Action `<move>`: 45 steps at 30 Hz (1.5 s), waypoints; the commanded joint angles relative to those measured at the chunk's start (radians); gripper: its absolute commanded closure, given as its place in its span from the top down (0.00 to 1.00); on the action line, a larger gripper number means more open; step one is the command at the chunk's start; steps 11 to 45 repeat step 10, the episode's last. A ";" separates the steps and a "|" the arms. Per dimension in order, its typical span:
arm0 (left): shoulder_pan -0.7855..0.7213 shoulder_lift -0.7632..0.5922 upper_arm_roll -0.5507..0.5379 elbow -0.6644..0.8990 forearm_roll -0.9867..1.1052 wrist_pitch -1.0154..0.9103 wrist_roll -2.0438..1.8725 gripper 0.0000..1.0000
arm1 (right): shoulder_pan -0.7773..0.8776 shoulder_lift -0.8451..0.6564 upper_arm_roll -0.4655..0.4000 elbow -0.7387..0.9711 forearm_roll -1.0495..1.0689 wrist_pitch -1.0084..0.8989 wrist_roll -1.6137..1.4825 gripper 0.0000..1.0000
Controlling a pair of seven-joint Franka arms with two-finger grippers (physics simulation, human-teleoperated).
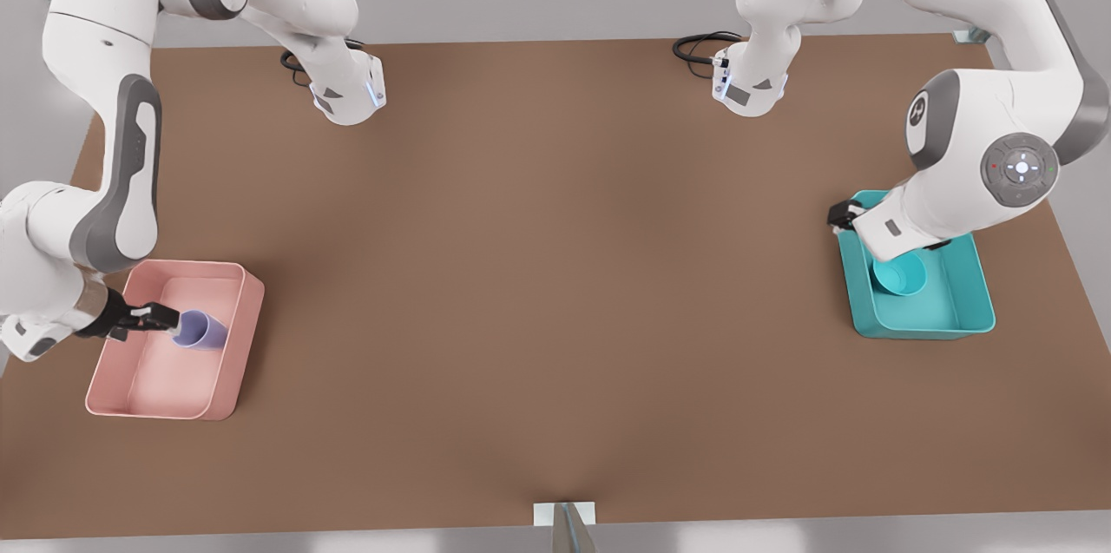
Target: Put the bowls and cups in different boxes
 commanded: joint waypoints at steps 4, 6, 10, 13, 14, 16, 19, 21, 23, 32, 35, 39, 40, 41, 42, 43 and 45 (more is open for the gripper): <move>0.003 -0.002 -0.004 0.000 0.003 -0.043 -0.103 1.00 | 0.131 -0.155 0.011 0.019 -0.002 -0.402 0.413 1.00; 0.000 -0.004 -0.004 0.002 0.003 -0.052 -0.103 1.00 | 0.136 -0.283 0.012 -0.064 -0.002 -0.432 0.395 1.00; -0.002 -0.002 -0.004 0.054 0.003 -0.102 -0.105 1.00 | 0.136 -0.310 0.012 -0.112 -0.002 -0.412 0.394 1.00; -0.002 -0.002 -0.004 0.054 0.003 -0.102 -0.105 1.00 | 0.136 -0.310 0.012 -0.112 -0.002 -0.412 0.394 1.00; -0.002 -0.002 -0.004 0.054 0.003 -0.102 -0.105 1.00 | 0.136 -0.310 0.012 -0.112 -0.002 -0.412 0.394 1.00; -0.002 -0.002 -0.004 0.054 0.003 -0.102 -0.105 1.00 | 0.136 -0.310 0.012 -0.112 -0.002 -0.412 0.394 1.00; -0.002 -0.002 -0.004 0.054 0.003 -0.102 -0.105 1.00 | 0.136 -0.310 0.012 -0.112 -0.002 -0.412 0.394 1.00; -0.002 -0.002 -0.004 0.054 0.003 -0.102 -0.105 1.00 | 0.136 -0.310 0.012 -0.112 -0.002 -0.412 0.394 1.00; -0.002 -0.002 -0.004 0.054 0.003 -0.102 -0.105 1.00 | 0.136 -0.310 0.012 -0.112 -0.002 -0.412 0.394 1.00; -0.002 -0.002 -0.004 0.054 0.003 -0.102 -0.105 1.00 | 0.136 -0.310 0.012 -0.112 -0.002 -0.412 0.394 1.00; -0.002 -0.002 -0.004 0.054 0.003 -0.102 -0.105 1.00 | 0.136 -0.310 0.012 -0.112 -0.002 -0.412 0.394 1.00; -0.002 -0.002 -0.004 0.054 0.003 -0.102 -0.105 1.00 | 0.136 -0.310 0.012 -0.112 -0.002 -0.412 0.394 1.00; -0.002 -0.002 -0.004 0.054 0.003 -0.102 -0.105 1.00 | 0.136 -0.310 0.012 -0.112 -0.002 -0.412 0.394 1.00; -0.002 -0.002 -0.004 0.054 0.003 -0.102 -0.105 1.00 | 0.136 -0.310 0.012 -0.112 -0.002 -0.412 0.394 1.00; -0.002 -0.002 -0.004 0.054 0.003 -0.102 -0.105 1.00 | 0.136 -0.310 0.012 -0.112 -0.002 -0.412 0.394 1.00; -0.002 -0.002 -0.004 0.054 0.003 -0.102 -0.105 1.00 | 0.136 -0.310 0.012 -0.112 -0.002 -0.412 0.394 1.00; -0.002 -0.002 -0.004 0.054 0.003 -0.102 -0.105 1.00 | 0.136 -0.310 0.012 -0.112 -0.002 -0.412 0.394 1.00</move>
